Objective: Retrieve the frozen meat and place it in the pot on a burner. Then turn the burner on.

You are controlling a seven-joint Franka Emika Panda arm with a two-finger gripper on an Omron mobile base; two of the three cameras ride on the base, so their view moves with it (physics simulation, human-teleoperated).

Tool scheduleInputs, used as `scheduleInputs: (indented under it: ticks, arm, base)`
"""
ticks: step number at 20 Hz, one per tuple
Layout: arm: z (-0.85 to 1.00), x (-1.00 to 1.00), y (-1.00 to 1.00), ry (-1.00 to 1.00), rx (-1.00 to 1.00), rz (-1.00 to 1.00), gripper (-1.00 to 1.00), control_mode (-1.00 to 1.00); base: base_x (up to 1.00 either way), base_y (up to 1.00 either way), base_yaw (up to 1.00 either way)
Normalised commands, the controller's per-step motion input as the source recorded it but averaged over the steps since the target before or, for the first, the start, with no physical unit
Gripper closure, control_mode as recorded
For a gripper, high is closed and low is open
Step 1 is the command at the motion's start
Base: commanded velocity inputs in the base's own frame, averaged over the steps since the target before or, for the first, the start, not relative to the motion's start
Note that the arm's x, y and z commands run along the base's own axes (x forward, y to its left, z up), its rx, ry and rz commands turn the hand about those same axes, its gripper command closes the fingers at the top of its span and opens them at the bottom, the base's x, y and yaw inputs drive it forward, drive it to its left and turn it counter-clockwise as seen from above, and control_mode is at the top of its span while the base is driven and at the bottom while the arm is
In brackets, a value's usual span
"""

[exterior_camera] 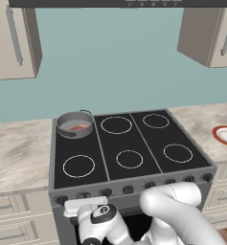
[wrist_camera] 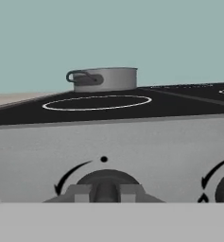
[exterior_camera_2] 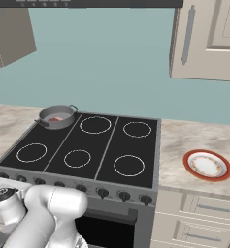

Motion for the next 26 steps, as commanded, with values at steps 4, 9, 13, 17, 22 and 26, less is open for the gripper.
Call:
scheduleInputs:
  ticks: [4, 9, 13, 17, 22, 26]
  arm:
    - [-0.32, 0.06, 0.00, 0.06, -0.18, 0.00, 1.00, -1.00]
    - [-0.27, 0.08, 0.00, 0.08, -0.26, 0.00, 1.00, -1.00]
    - [-0.34, 0.04, 0.00, 0.10, -0.34, 0.00, 1.00, -1.00]
    - [-0.35, 0.03, 0.00, 0.13, -0.34, 0.00, 1.00, -1.00]
    - [-0.31, 0.01, 0.00, 0.13, -0.34, 0.00, 1.00, -1.00]
    - [-0.20, 0.04, 0.00, 0.16, -0.33, 0.00, 1.00, -1.00]
  base:
    - [0.00, 0.00, 0.00]
    - [0.00, 0.00, 0.00]
    - [0.00, 0.00, 0.00]
    - [0.00, 0.00, 0.00]
    - [0.00, 0.00, 0.00]
    - [0.00, 0.00, 0.00]
